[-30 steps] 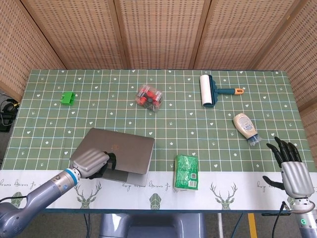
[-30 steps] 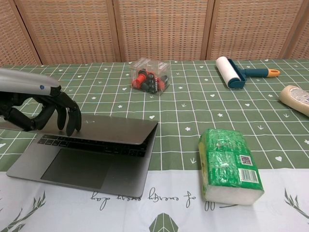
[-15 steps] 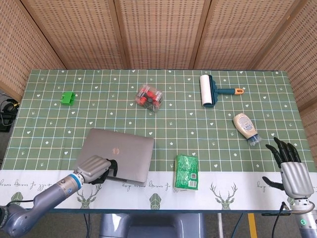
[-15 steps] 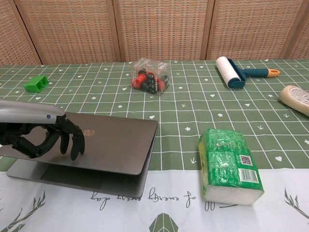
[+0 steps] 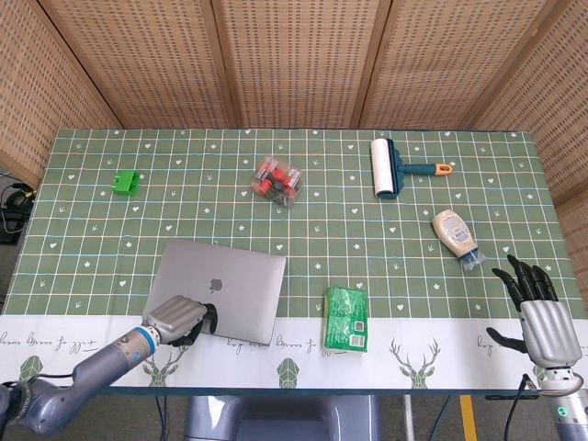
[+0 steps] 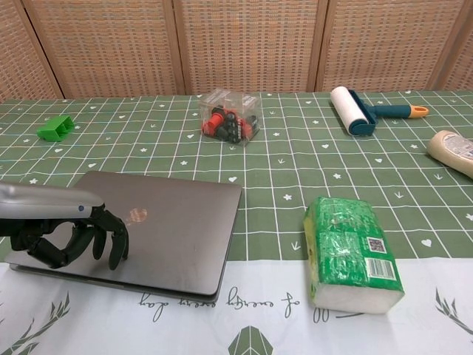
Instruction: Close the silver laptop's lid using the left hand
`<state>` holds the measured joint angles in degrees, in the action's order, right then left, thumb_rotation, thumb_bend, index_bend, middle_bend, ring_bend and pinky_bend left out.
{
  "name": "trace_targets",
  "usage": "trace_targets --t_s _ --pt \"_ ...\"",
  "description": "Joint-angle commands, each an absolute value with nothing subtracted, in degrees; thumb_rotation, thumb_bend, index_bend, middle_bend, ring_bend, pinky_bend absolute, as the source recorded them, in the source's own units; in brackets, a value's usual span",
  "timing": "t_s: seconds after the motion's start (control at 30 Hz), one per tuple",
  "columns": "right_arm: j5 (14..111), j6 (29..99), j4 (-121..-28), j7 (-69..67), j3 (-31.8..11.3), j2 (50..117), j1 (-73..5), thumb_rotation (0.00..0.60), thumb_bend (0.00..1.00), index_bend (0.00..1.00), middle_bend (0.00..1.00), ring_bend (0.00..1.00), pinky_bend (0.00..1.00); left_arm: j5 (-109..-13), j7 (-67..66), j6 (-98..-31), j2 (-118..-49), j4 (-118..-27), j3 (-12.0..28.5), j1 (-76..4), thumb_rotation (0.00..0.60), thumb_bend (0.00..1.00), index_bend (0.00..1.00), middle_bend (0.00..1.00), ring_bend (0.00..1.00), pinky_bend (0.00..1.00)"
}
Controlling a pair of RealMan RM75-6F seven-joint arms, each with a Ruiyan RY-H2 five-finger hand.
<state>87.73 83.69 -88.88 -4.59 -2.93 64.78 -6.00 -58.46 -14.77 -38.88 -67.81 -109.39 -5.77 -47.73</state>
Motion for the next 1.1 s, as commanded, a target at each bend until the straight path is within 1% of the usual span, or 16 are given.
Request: trace_targets --t_s 0.03,0.43,0.5,0.53,0.6,0.63,0.67,0.7,0.73,0.8,0.87,0.9,0.93,0.97,1.0,1.1 --pt "87.7 83.7 -88.9 -4.6 -2.9 64.8 -6.0 0.600 0.10 0.18 0.00 0.00 0.02 -58.1 -14.8 -38.8 -67.9 -109.2 -5.9 -47.8 0.600 1.00 0.40 0.24 0.34 0.46" --pt "88.1 83.9 -89.3 -4.3 -2.8 64.6 -5.9 0.600 0.10 0.18 0.00 0.00 0.02 -59.5 -14.3 -40.4 -66.3 -111.0 -5.6 -47.3 0.600 1.00 0.39 0.23 0.34 0.45" --pt "88.2 84.1 -89.3 -4.3 -2.8 64.6 -5.8 0.600 0.10 0.18 0.00 0.00 0.02 -60.5 -13.7 -41.5 -65.9 -111.4 -5.4 -46.6 0.600 1.00 0.37 0.21 0.33 0.43" --pt "88.3 84.2 -89.4 -4.4 -2.8 64.6 -5.8 0.600 0.10 0.18 0.00 0.00 0.02 -61.5 -13.2 -42.6 -65.5 -111.9 -5.2 -46.0 0.600 1.00 0.35 0.19 0.32 0.40" --pt "88.3 84.4 -89.3 -4.5 -2.8 64.6 -5.7 0.600 0.10 0.18 0.00 0.00 0.02 -64.0 -12.3 -45.3 -64.8 -112.9 -4.8 -44.4 0.600 0.97 0.28 0.12 0.25 0.32" --pt "88.4 84.5 -89.3 -4.5 -2.8 64.6 -5.7 0.600 0.10 0.18 0.00 0.00 0.02 -66.2 -11.9 -47.9 -64.2 -113.5 -4.8 -42.9 0.600 0.90 0.22 0.07 0.20 0.27" --pt "88.4 84.5 -89.3 -4.5 -2.8 64.6 -5.7 0.600 0.10 0.18 0.00 0.00 0.02 -67.5 -11.9 -49.6 -64.0 -113.8 -4.9 -42.1 0.600 0.79 0.16 0.03 0.13 0.21" --pt "88.5 84.6 -89.3 -4.5 -2.8 64.6 -5.7 0.600 0.10 0.17 0.00 0.00 0.02 -69.6 -12.1 -52.5 -63.7 -114.0 -5.0 -40.6 0.600 0.69 0.11 0.01 0.08 0.17" --pt "88.5 84.7 -89.2 -4.5 -2.8 64.7 -5.7 0.600 0.10 0.16 0.00 0.00 0.02 -71.8 -12.7 -56.0 -63.7 -113.9 -5.2 -38.8 0.600 0.56 0.06 0.00 0.03 0.10" --pt "88.7 85.0 -89.0 -4.5 -2.9 64.9 -5.7 0.600 0.10 0.13 0.00 0.00 0.01 -77.2 -15.5 -65.3 -64.7 -112.4 -5.7 -34.2 0.600 0.40 0.01 0.00 0.00 0.03" --pt "88.9 85.3 -88.8 -4.4 -3.0 65.2 -5.6 0.600 0.10 0.10 0.00 0.00 0.01 -81.5 -18.1 -74.0 -66.7 -109.8 -5.7 -29.9 0.600 0.26 0.00 0.00 0.00 0.00" --pt "89.0 85.3 -88.7 -4.3 -3.0 65.3 -5.7 0.600 0.10 0.09 0.00 0.00 0.00 -82.8 -19.0 -77.4 -67.6 -108.5 -5.6 -28.2 0.600 0.21 0.00 0.00 0.00 0.00" --pt "89.3 85.4 -88.4 -4.0 -2.9 65.4 -5.7 0.600 0.10 0.08 0.00 0.00 0.00 -85.2 -20.2 -82.6 -69.4 -105.8 -5.6 -25.4 0.600 0.16 0.00 0.00 0.00 0.00" --pt "89.3 85.4 -88.3 -3.9 -2.9 65.5 -5.7 0.600 0.10 0.06 0.00 0.00 0.00 -86.1 -21.0 -85.0 -70.3 -104.3 -5.5 -24.1 0.600 0.13 0.00 0.00 0.00 0.00" --pt "89.5 85.3 -88.1 -3.7 -2.8 65.7 -5.8 0.600 0.10 0.05 0.00 0.00 0.00 -87.2 -22.1 -88.3 -71.4 -102.1 -5.5 -22.1 0.600 0.12 0.00 0.00 0.00 0.00" --pt "89.7 85.0 -87.7 -3.2 -2.7 66.1 -6.1 0.600 0.09 0.03 0.00 0.00 0.00 -88.4 -23.3 -94.0 -73.4 -97.7 -5.7 -18.2 0.600 0.11 0.00 0.00 0.00 0.00"
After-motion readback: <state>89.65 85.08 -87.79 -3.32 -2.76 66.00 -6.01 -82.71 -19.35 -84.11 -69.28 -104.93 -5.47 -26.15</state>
